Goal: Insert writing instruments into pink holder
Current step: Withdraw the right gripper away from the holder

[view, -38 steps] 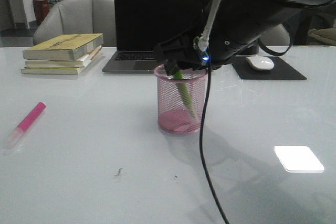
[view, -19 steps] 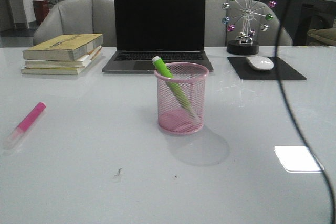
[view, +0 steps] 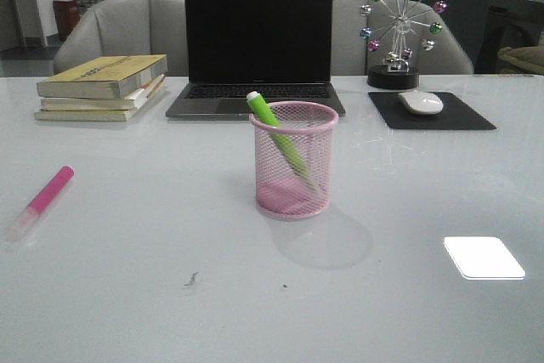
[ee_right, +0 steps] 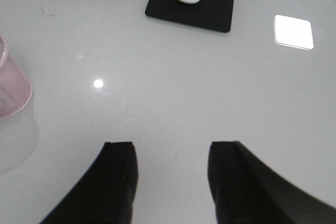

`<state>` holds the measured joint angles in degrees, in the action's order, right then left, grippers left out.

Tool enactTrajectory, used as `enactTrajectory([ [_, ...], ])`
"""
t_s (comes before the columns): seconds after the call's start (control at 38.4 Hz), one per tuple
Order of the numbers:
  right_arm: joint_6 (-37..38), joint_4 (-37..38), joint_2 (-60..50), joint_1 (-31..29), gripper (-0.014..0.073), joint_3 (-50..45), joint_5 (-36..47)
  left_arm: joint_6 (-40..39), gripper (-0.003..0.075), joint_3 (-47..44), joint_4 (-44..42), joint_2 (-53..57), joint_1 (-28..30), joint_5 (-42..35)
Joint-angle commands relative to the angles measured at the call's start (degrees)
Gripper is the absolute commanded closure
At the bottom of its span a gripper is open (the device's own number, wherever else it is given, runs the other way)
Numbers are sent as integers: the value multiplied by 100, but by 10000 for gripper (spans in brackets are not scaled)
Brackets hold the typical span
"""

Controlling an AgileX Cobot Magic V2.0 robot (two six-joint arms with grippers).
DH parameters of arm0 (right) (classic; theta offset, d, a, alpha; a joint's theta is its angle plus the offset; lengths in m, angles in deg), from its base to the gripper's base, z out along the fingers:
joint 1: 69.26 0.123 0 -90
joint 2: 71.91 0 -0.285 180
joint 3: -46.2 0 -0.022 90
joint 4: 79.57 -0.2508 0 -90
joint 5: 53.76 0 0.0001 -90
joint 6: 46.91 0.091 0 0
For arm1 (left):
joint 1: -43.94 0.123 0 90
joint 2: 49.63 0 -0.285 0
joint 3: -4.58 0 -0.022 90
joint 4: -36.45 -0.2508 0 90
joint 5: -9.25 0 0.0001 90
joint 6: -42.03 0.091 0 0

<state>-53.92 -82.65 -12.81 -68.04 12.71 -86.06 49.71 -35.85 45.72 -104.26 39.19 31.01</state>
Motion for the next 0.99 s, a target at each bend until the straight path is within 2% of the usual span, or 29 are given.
enactTrajectory([
  [0.0, 115, 41, -377, -56, 165, -16, -68, -36, 240, 213, 6, 25, -40, -436],
  [0.16, 305, 47, -633, -56, 165, -99, -408, -36, 240, 213, 6, 25, -40, -259],
  [0.31, 305, 47, -633, -56, 165, -99, -772, -36, 240, 236, 181, 25, -40, -405],
  [0.52, 305, 47, -633, -56, 165, -99, -858, -36, 240, 734, 317, -395, -40, -237],
  [0.96, 305, 47, -633, -56, 165, -99, -895, -36, 240, 3048, 380, -2702, -40, 1387],
])
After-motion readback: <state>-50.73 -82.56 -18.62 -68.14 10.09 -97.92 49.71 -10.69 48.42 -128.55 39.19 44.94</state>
